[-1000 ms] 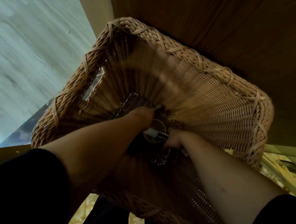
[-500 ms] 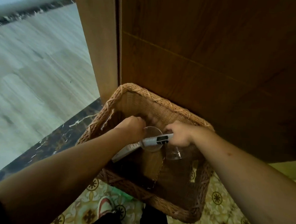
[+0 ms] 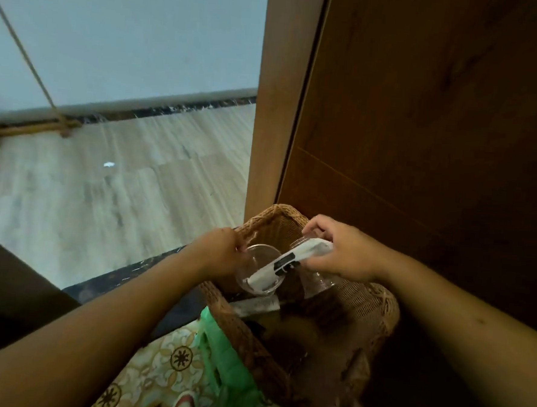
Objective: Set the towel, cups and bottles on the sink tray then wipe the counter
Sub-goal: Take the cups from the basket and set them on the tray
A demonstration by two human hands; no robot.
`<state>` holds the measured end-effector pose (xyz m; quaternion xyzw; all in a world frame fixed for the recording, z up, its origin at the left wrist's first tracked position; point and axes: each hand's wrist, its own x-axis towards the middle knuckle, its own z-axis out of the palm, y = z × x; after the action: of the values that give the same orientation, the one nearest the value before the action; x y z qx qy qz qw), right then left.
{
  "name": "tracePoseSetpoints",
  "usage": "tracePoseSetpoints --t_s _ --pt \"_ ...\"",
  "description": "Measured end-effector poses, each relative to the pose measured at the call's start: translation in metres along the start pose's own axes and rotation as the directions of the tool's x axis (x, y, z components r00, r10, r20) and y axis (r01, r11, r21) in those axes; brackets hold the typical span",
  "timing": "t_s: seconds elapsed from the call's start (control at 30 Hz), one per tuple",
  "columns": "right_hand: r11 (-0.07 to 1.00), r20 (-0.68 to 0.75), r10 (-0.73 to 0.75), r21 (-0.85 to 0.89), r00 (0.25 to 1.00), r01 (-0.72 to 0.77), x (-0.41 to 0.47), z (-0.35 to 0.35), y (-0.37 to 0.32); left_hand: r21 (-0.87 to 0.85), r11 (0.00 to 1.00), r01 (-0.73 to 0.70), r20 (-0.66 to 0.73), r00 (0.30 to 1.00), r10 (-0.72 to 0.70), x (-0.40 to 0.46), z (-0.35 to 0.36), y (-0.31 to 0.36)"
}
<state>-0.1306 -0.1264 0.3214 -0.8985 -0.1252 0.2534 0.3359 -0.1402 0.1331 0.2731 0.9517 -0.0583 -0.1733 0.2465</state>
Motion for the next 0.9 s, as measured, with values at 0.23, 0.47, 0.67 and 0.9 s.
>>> tracePoseSetpoints --t_s 0.23,0.47,0.67,0.9 --pt "0.949 0.150 -0.280 -0.105 0.948 0.296 -0.002 0.023 -0.074 -0.200 0.953 0.227 -0.142 0.956 -0.257 -0.105 -0.003 -0.017" --pt "0.800 0.322 -0.518 -0.147 0.793 0.582 0.002 0.109 -0.182 -0.333 0.843 0.422 -0.273 0.813 -0.514 -0.240 -0.025 -0.083" --pt "0.699 0.464 -0.636 0.006 0.617 0.715 -0.011 0.230 -0.297 -0.498 0.682 0.535 -0.339 0.604 -0.721 -0.395 -0.037 -0.150" --pt "0.767 0.699 -0.531 0.156 0.479 0.623 -0.065 0.408 -0.432 -0.666 0.455 0.590 -0.342 0.300 -0.890 -0.589 -0.020 -0.233"
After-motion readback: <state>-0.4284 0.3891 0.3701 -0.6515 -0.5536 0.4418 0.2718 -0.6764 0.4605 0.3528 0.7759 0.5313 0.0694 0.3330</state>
